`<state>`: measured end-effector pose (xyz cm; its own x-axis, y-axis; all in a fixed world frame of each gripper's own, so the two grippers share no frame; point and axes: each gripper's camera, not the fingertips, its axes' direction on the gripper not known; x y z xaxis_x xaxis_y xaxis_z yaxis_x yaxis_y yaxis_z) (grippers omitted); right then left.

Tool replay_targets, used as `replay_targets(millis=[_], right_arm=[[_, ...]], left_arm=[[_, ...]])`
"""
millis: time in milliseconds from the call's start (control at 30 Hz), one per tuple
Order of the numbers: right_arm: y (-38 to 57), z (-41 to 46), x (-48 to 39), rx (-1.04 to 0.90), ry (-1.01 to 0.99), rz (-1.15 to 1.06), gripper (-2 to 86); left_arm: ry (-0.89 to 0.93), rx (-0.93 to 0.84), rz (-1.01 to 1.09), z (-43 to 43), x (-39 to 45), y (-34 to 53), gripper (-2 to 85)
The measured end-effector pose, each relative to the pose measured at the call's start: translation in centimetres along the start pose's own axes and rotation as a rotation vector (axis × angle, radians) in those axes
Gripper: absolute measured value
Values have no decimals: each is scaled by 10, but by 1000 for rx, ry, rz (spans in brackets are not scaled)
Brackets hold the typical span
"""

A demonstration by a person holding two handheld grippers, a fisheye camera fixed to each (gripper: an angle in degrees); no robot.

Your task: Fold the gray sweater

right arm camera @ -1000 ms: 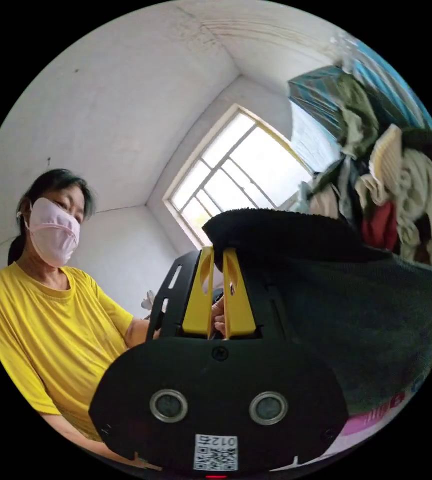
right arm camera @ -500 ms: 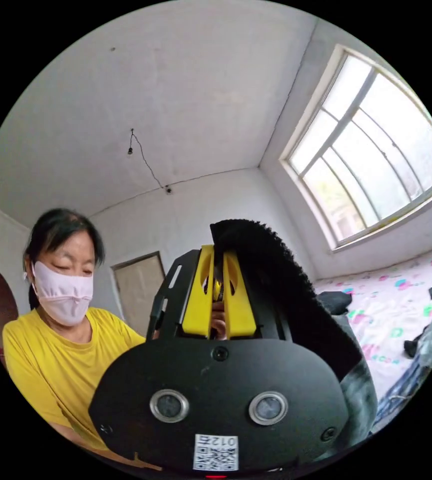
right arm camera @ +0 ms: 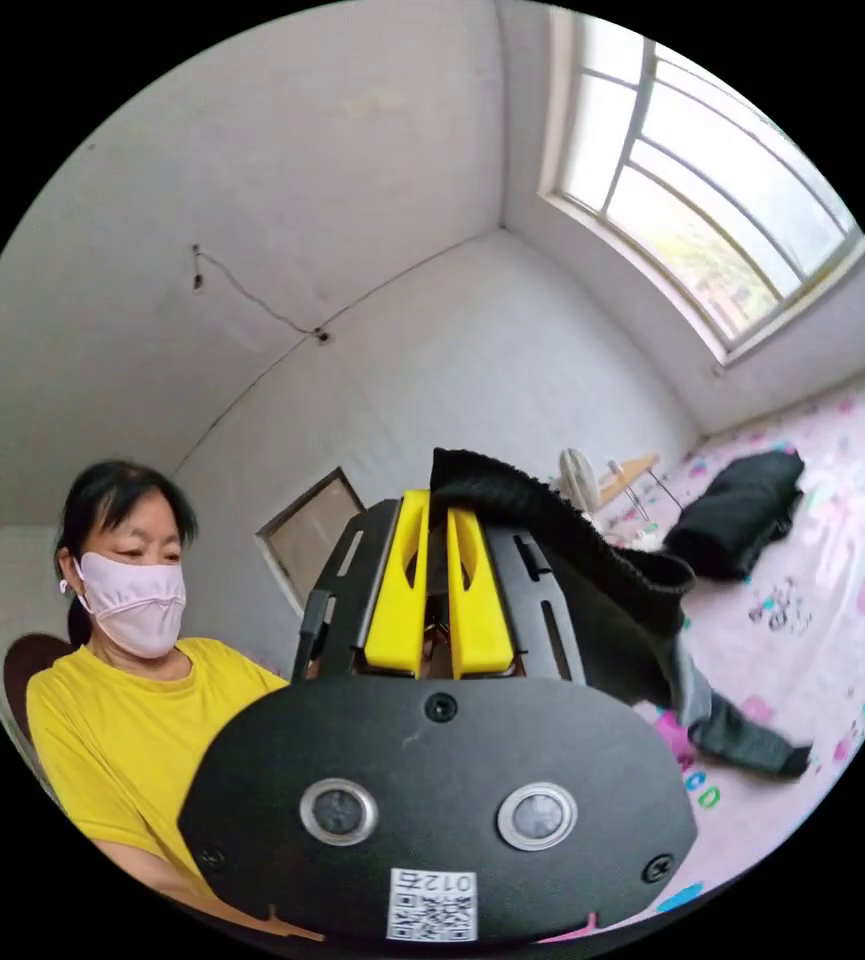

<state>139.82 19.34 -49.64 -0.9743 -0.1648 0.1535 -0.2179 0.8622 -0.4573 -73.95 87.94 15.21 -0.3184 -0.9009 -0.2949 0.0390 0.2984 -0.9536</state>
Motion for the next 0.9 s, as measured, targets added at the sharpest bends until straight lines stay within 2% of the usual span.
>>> replay_targets(millis=[200,233,300,367,433,533,633,700,767,900], right_arm=[[72,-80,134,-20,213,351,10],[85,-100,157,-20,267,422,11],[104,-130,190,-16,373,525,12],[123,-163,222,4,488,647,15],[148,-208,260,30,618,796,18],[173,-245,294,41,696,909,19],[181,-267,324,122,641,949,21],[179,-275,344,144,632,954,22],[174,-280,363,156,618,951,23],[159,-292,404,115,595,928,23]], left_arm=[[-146,-216,-367,60,-107,77,51],[-146,-271,-495,76,-133,100,47],[-115,-352,-701,98,-172,137,36],[55,-446,-907,127,-210,185,19],[111,-463,-965,139,-216,205,13],[45,-536,-889,150,-220,202,9],[-180,-618,-681,162,-240,161,8],[-386,-738,-476,186,-251,128,10],[-600,-955,-231,239,-272,98,19],[-693,-1194,7,337,-309,82,41]])
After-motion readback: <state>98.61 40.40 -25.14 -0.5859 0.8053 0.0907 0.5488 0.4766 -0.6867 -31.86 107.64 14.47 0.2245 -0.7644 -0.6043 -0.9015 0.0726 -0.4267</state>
